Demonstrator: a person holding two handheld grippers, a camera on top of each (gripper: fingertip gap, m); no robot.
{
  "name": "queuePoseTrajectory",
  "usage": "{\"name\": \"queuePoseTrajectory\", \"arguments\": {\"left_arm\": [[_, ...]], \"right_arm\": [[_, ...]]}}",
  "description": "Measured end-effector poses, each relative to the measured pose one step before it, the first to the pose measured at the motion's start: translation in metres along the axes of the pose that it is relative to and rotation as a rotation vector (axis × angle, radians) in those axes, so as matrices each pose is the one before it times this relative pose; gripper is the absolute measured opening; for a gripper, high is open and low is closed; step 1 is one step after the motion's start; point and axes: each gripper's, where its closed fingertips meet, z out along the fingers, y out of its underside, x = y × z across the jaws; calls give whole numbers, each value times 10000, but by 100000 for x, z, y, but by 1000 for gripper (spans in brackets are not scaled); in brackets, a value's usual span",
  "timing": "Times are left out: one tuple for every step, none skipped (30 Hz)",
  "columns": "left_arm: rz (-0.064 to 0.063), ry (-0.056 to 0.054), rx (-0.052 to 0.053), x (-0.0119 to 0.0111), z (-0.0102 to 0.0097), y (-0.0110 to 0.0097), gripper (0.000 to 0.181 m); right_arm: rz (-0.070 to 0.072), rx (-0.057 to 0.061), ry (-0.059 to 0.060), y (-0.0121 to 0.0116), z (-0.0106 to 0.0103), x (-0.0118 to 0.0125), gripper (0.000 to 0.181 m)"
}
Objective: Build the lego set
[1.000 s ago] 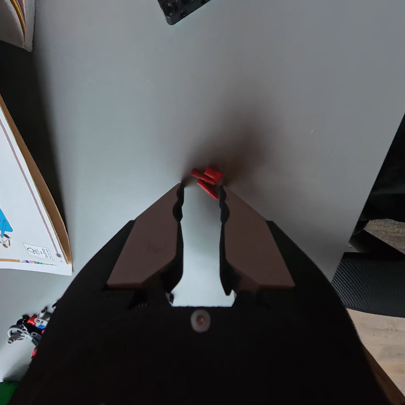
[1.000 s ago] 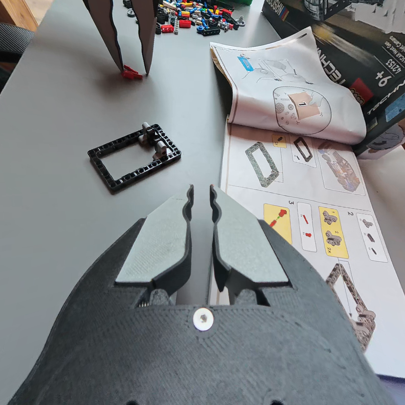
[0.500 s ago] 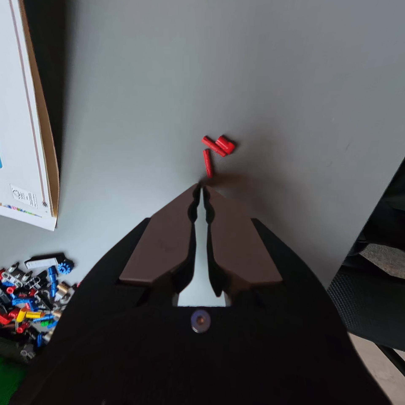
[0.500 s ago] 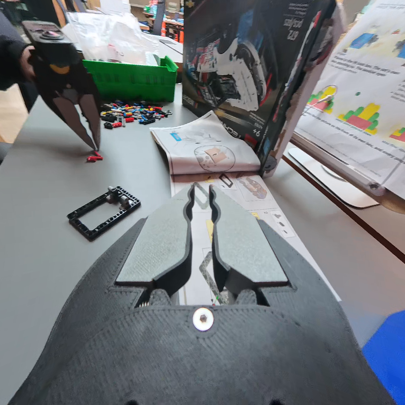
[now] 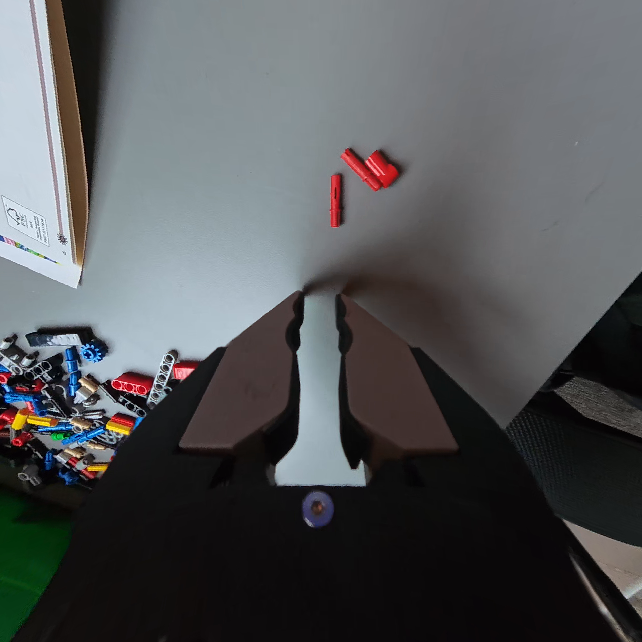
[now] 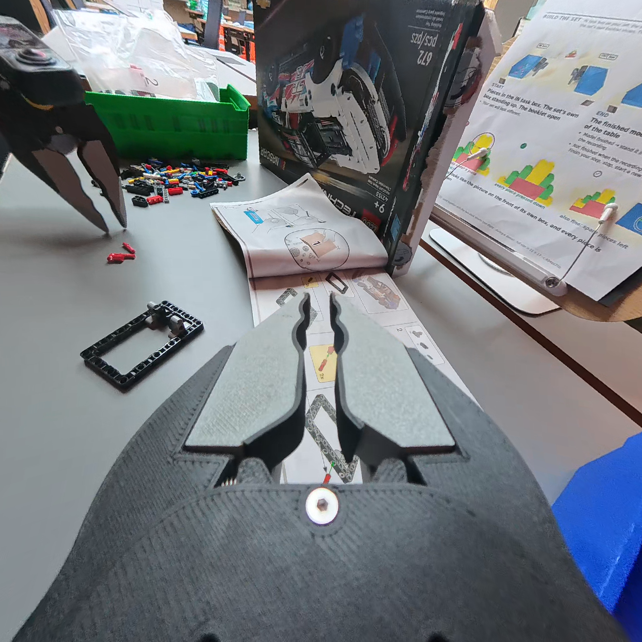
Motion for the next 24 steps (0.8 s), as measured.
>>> {"name": "queuePoseTrajectory", "arguments": {"left_arm": [[-135,103,-2,108,-87,-44,20],[-68,-26,6,-51,-129,-87,22],[10,-83,45,-87,-193,-170,23],[42,-29,77,23,-255,-265,23],[29,-43,81,9,-257,-334,23],[-9,-41,80,-2,-240,-393,22],[-45,-40,65,5,-165,-410,22],[-109,-100,66,-122,-64,-446,21],[-169,-41,76,-53,71,-483,19],[-142,97,65,153,164,-454,19],[-102,85,44,153,259,-377,17],[-106,-36,-59,-78,290,-206,14],[-40,-37,-111,-76,288,-91,13],[35,8,-54,32,230,-116,13],[92,148,38,308,147,-192,13],[97,170,40,377,99,-166,13],[53,29,-35,152,67,-37,13],[32,-80,-99,-42,56,82,13],[58,-59,-74,-24,54,74,13],[66,-20,-11,22,85,-5,13],[38,-1,8,-22,107,-46,13],[7,35,0,-16,166,-72,12],[10,68,-15,15,221,-61,12],[31,87,-35,78,240,-56,12]], "right_arm": [[-25,-48,7,94,57,-1,7],[-47,-68,16,140,72,-4,7],[-39,-83,11,167,82,-6,7],[-36,-75,4,132,85,-35,7],[-41,-57,-5,80,72,-52,7],[-38,-39,-10,49,54,-83,7],[-36,-14,-17,-14,47,-111,6],[-36,-5,-30,-7,58,-132,6],[-28,-28,-32,41,74,-110,6],[-16,-60,-38,126,102,-110,6],[-6,-81,-39,161,117,-86,6],[-5,-78,-25,178,116,-71,6],[-13,-57,-11,137,97,-37,6],[-11,-42,-12,96,70,-39,6],[-3,-27,-17,67,45,-42,6],[5,-11,-14,30,16,-14,6],[10,5,-9,5,5,-11,6],[10,10,-10,-7,-4,-4,6],[11,-1,-13,9,19,-6,6],[20,-18,-30,36,30,-34,6],[28,-31,-67,55,51,-89,6],[37,-34,-124,75,88,-192,6],[54,-56,-207,127,130,-318,7],[77,-126,-258,257,195,-391,9]]}}
